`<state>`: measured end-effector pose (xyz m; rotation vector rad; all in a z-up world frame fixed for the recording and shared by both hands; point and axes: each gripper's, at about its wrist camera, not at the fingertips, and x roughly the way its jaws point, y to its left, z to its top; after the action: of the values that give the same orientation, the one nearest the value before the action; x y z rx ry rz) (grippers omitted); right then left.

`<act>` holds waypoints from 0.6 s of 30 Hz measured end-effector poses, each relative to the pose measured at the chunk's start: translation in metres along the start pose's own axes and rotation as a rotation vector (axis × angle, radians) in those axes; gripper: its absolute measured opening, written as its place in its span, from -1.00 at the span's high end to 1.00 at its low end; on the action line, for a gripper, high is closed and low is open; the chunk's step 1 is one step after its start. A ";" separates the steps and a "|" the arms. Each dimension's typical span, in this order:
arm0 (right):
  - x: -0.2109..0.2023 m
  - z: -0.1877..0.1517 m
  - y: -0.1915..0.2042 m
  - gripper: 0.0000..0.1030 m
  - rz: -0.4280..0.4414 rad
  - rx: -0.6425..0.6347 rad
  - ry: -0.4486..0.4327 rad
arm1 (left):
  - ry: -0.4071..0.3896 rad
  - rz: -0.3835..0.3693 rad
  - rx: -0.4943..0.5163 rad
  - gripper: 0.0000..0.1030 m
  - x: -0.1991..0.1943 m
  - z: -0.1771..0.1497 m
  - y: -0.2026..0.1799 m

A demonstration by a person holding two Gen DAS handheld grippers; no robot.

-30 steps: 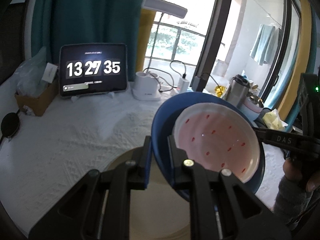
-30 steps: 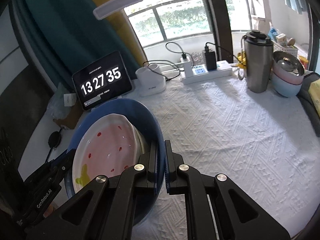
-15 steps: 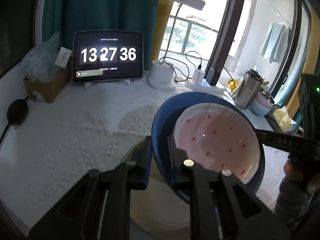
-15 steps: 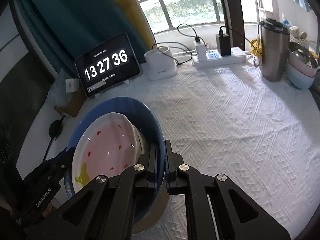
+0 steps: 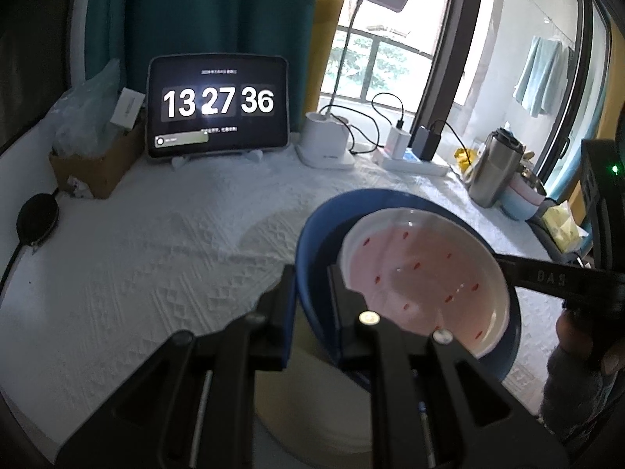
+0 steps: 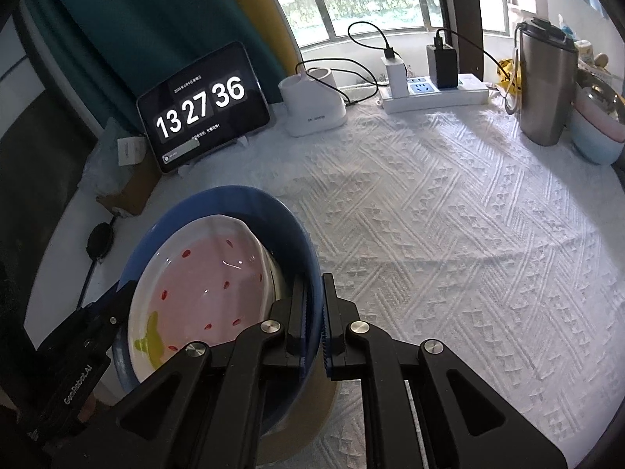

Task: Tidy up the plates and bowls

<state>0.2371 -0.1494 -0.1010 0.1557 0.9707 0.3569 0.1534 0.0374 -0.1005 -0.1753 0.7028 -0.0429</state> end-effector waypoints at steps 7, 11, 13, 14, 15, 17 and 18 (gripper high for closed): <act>0.001 -0.002 0.004 0.80 -0.033 -0.039 -0.039 | -0.008 0.005 -0.008 0.68 0.003 -0.001 0.004; 0.002 -0.001 0.007 0.80 -0.052 -0.069 -0.054 | -0.006 0.024 -0.004 0.66 0.005 0.000 0.003; 0.003 0.001 0.007 0.80 -0.051 -0.077 -0.051 | -0.009 0.033 -0.004 0.66 0.005 0.000 0.002; 0.003 0.001 0.007 0.80 -0.047 -0.077 -0.049 | -0.009 0.037 -0.004 0.66 0.005 0.000 0.001; 0.004 0.003 0.005 0.80 -0.040 -0.074 -0.045 | -0.009 0.042 -0.002 0.66 0.006 0.000 0.000; 0.006 0.004 0.003 0.80 -0.028 -0.070 -0.038 | -0.009 0.053 0.001 0.66 0.006 0.001 -0.001; 0.006 0.005 0.002 0.80 -0.024 -0.068 -0.035 | -0.008 0.056 0.002 0.66 0.006 0.001 -0.002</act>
<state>0.2433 -0.1450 -0.1022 0.0882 0.9236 0.3634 0.1591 0.0354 -0.1034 -0.1537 0.6997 0.0103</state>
